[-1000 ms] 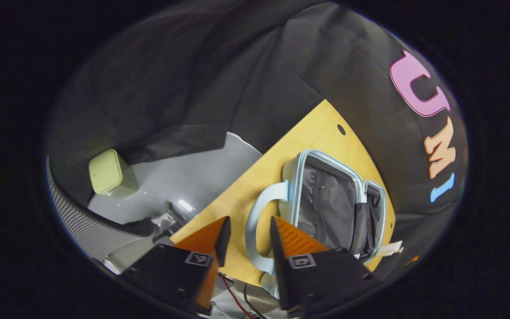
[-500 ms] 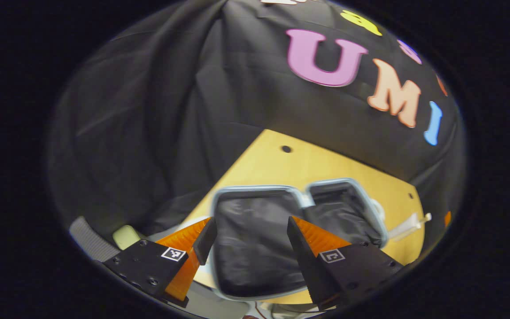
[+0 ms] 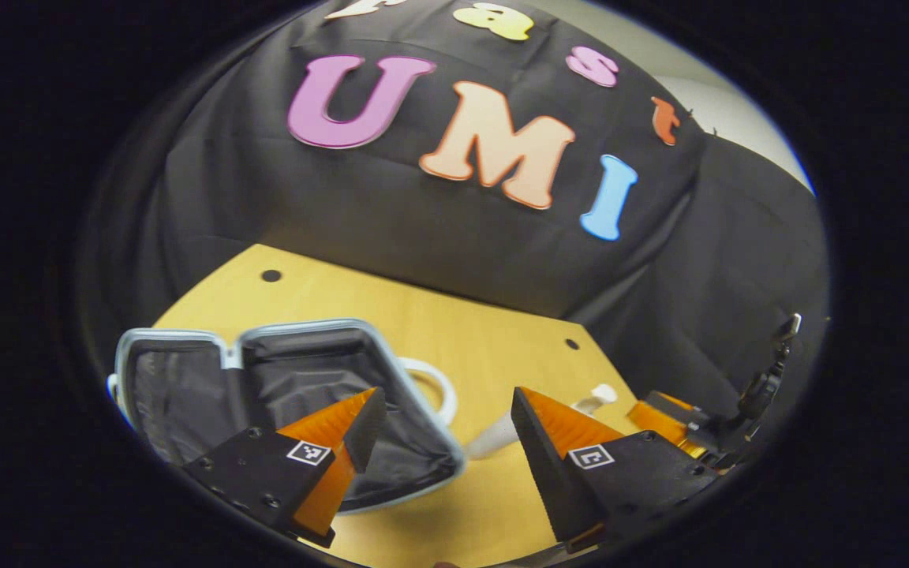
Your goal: First open the suitcase, pack the skin care products into it, and then close the suitcase.
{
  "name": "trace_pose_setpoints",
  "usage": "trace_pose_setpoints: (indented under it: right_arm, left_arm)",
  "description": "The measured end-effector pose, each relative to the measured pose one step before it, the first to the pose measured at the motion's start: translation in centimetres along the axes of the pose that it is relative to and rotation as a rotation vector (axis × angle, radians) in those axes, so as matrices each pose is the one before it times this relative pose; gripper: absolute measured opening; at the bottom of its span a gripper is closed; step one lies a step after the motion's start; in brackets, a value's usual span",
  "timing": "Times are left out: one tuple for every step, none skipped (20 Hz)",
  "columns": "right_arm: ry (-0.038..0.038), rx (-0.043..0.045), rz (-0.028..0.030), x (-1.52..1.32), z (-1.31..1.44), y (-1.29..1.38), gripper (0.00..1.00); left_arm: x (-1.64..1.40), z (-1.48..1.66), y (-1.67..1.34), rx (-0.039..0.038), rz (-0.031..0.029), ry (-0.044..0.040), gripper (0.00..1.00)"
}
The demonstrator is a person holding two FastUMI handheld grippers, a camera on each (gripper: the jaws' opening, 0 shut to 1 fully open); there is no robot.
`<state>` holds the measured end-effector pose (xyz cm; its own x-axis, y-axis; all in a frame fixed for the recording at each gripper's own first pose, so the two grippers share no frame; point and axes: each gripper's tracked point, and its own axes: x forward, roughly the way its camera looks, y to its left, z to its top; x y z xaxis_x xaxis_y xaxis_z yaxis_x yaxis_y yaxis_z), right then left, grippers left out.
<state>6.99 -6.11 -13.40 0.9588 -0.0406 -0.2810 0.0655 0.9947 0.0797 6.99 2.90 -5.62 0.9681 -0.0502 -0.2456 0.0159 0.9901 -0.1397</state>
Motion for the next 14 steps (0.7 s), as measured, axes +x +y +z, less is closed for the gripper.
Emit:
trace_pose_setpoints:
  right_arm:
    - [0.00973,-0.00631,0.00831,0.392,-0.423,0.062,0.98]
    - [0.00995,-0.00655,0.00678,0.36,-0.42,0.03,0.98]
    - [0.01124,-0.00667,0.00499,0.445,-0.364,-0.094,0.98]
    - [0.00792,-0.00589,0.0028,0.338,-0.32,-0.041,0.98]
    - [0.00849,-0.00783,0.00054,0.376,-0.46,-0.251,0.98]
    - [0.01002,-0.00777,0.00054,0.494,-0.545,-0.177,0.98]
    - [0.00987,-0.00739,-0.00077,0.457,-0.613,-0.154,0.98]
    - [0.00655,-0.004,-0.00113,0.458,-0.464,-0.261,0.98]
    - [0.00669,-0.00167,-0.00055,0.547,-0.491,-0.208,0.98]
    - [0.00806,-0.00123,-0.00127,0.743,-0.557,-0.221,0.98]
    - [0.00944,-0.00128,0.00017,0.625,-0.702,-0.142,0.98]
    - [0.01256,-0.00157,0.00121,0.623,-0.699,-0.105,0.96]
    - [0.01256,-0.00165,0.00081,0.589,-0.719,-0.134,0.98]
    - [0.01139,-0.00032,0.00527,0.545,-0.547,0.044,0.98]
  left_arm:
    - [1.11,-1.259,-2.01,0.00542,-0.04382,0.0309,0.94]
    - [1.013,-1.271,-1.208,0.01872,-0.02483,0.02945,0.94]
    - [0.854,-0.728,-0.757,0.02126,-0.00756,0.01789,0.94]
    - [0.881,-0.325,-0.45,0.01591,-0.00952,0.00692,0.94]
    - [1.018,-0.402,-0.542,0.00592,-0.00446,0.00504,0.94]
    - [1.311,-0.587,-0.193,-0.00175,0.00205,0.00725,0.94]
    - [1.195,-0.62,0.101,-0.01049,0.01447,0.0063,0.94]
    - [1.157,-0.883,0.361,-0.01426,0.01673,0.00974,0.94]
    - [0.855,-0.804,0.449,-0.01386,0.01791,0.01001,0.99]
    - [0.701,-0.702,0.255,-0.00798,0.02195,0.0108,0.94]
    - [0.694,-0.429,0.385,-0.00265,0.01547,0.00156,0.95]
    - [0.615,-0.501,0.398,-0.00388,0.01404,-0.00057,0.95]
    - [0.559,-0.428,0.407,-0.0075,0.01322,0.00145,0.95]
    - [0.561,-0.513,0.281,-0.01043,0.0096,0.00733,0.95]
